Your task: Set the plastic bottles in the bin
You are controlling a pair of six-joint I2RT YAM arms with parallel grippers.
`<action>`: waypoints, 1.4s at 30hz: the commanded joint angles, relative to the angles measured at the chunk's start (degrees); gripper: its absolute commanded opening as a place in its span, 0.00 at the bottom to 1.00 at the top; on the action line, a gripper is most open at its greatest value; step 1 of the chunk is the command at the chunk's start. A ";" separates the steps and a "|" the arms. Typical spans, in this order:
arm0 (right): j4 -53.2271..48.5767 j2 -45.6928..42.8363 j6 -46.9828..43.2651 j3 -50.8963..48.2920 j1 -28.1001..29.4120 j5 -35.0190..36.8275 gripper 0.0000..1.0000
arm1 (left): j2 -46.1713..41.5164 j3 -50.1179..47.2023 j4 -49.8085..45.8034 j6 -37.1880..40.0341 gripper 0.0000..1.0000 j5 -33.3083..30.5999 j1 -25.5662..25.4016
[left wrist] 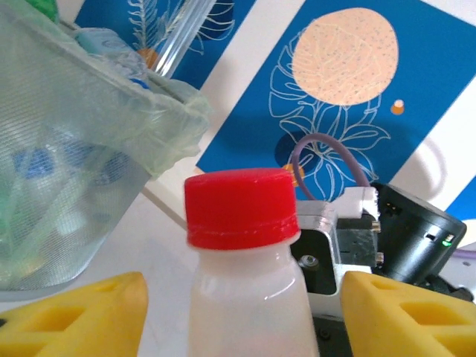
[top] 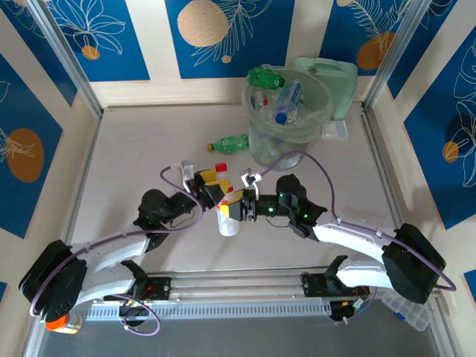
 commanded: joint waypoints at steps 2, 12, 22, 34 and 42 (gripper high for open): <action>-2.00 -2.82 -2.79 -0.46 -0.17 2.74 0.40 | -9.42 0.68 -14.69 3.74 0.81 -9.76 -0.59; -17.04 -5.62 -11.27 4.07 1.14 15.89 0.40 | -27.47 4.10 -52.67 4.46 0.82 -37.97 -1.30; -41.51 -12.41 -18.88 19.47 4.79 35.74 0.38 | -26.86 2.90 -53.96 3.68 0.81 -40.92 -1.23; -63.82 -6.10 -17.20 50.01 -12.32 39.03 0.39 | -26.68 4.03 -57.49 2.01 0.81 -43.33 -1.21; -72.93 4.32 -9.04 62.52 -32.39 27.62 0.38 | -25.46 4.48 -57.72 1.85 0.81 -42.72 -1.15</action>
